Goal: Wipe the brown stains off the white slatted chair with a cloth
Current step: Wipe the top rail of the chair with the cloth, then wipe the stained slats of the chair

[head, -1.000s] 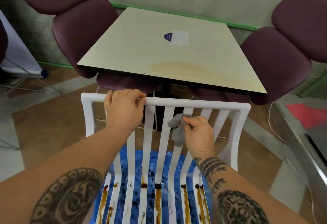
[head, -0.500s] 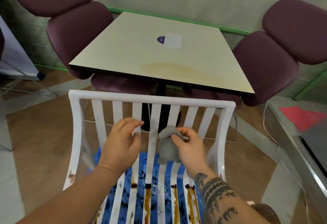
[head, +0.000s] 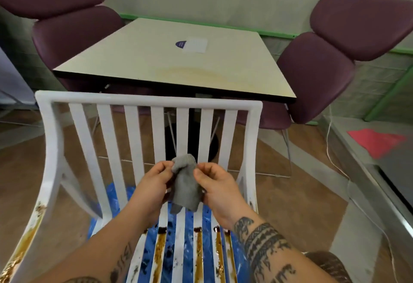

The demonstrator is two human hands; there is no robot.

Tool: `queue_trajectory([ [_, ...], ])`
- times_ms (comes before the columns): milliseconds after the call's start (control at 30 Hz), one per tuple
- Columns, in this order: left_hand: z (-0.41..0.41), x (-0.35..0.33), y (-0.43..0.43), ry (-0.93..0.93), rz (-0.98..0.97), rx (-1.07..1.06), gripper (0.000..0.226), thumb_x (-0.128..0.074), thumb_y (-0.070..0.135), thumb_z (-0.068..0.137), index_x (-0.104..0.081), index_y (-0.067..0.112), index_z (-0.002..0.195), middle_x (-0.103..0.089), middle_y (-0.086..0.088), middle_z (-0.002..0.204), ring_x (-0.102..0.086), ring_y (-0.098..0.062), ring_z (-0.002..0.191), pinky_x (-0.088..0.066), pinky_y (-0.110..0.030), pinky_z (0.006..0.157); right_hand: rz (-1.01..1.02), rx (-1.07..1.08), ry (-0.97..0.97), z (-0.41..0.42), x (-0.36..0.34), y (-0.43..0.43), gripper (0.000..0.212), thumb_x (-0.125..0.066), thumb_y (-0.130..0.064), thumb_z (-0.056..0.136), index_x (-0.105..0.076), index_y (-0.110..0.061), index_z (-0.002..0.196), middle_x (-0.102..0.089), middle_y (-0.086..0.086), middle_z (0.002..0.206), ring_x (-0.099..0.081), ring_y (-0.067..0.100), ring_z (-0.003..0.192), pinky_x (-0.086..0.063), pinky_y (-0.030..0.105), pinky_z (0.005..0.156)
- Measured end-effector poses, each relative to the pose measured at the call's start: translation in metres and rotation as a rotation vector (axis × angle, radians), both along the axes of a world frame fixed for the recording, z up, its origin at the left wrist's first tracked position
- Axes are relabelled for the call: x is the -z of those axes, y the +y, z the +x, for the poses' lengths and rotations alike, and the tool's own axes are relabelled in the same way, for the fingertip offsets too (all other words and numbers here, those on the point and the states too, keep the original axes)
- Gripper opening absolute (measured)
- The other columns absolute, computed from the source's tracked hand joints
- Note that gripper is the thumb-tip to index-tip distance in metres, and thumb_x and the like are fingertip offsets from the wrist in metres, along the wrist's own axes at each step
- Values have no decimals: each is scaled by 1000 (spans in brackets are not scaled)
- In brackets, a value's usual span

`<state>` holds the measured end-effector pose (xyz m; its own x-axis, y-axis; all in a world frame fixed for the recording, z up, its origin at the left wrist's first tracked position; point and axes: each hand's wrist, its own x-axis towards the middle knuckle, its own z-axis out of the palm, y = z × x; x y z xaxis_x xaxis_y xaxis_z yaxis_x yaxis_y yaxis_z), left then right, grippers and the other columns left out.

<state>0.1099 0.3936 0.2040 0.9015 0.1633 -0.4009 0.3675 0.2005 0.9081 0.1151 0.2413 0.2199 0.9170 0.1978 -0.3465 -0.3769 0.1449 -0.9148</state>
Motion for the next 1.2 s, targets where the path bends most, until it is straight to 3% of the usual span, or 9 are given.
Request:
queue_trajectory([
  [167, -12, 21, -3, -67, -64, -55, 17, -46, 20, 105, -61, 14, 100, -70, -14, 99, -65, -30, 92, -52, -51, 87, 55, -61, -24, -15, 21, -5, 44, -76, -14, 88, -53, -20, 125, -68, 9, 114, -70, 20, 102, -62, 42, 79],
  [400, -70, 30, -9, -112, 29, -79, 28, -43, 39, 106, -66, 26, 98, -74, -8, 104, -69, -25, 100, -56, -49, 90, -161, -94, -224, -75, 27, -12, 15, -73, -20, 91, -64, -8, 91, -64, -2, 74, -62, -2, 59, -49, 15, 54],
  [567, -130, -8, -7, -85, -5, -42, 56, -44, 75, 85, -65, 28, 109, -74, -5, 106, -70, -28, 101, -57, -49, 88, -159, -44, -252, -126, 6, -20, 15, -69, -29, 94, -70, -15, 90, -75, 8, 93, -70, 17, 81, -58, 30, 69],
  [700, -181, -50, -1, -188, 50, 43, 25, -63, 32, 97, -66, 17, 116, -74, -10, 115, -70, -27, 104, -57, -46, 90, -148, 24, -325, -167, -35, -26, 17, -64, -28, 98, -73, -14, 99, -74, -2, 87, -67, 5, 70, -49, 14, 52],
  [800, -203, -77, 3, -243, 108, 31, 13, -63, 19, 98, -67, 14, 109, -74, -9, 107, -70, -26, 98, -56, -39, 76, -233, 74, -418, -183, -59, -29, 19, -65, -32, 97, -73, -17, 106, -75, -2, 100, -71, 14, 93, -60, 24, 72],
  [900, -226, -99, 5, -252, 135, 144, 8, -60, 6, 94, -61, 9, 101, -69, -14, 104, -66, -30, 94, -54, -43, 79, -252, 121, -461, -197, -79, -35, 17, -67, -35, 95, -70, -26, 109, -72, -3, 109, -68, 16, 101, -60, 35, 84],
  [1033, -255, -110, 0, -220, 92, 354, 22, -61, 21, 98, -65, 7, 114, -72, -18, 114, -68, -31, 103, -54, -45, 90, -274, 59, -516, -222, -95, -42, 17, -68, -32, 95, -66, -31, 112, -70, 1, 109, -69, 16, 99, -60, 32, 82],
  [1133, -265, -94, -3, -238, 123, 261, 20, -62, 22, 98, -67, 12, 116, -71, -18, 115, -68, -32, 105, -55, -49, 95, -244, 54, -474, -247, -93, -47, 27, -72, -34, 92, -64, -26, 116, -69, 4, 111, -70, 17, 98, -61, 33, 83],
  [1200, -267, -78, -5, -249, 42, 155, 19, -62, 17, 98, -66, 15, 117, -72, -15, 115, -67, -33, 108, -54, -54, 96, -112, -13, -283, -260, -79, -52, 38, -73, -39, 89, -64, -19, 119, -72, 6, 113, -70, 20, 101, -60, 39, 87],
])
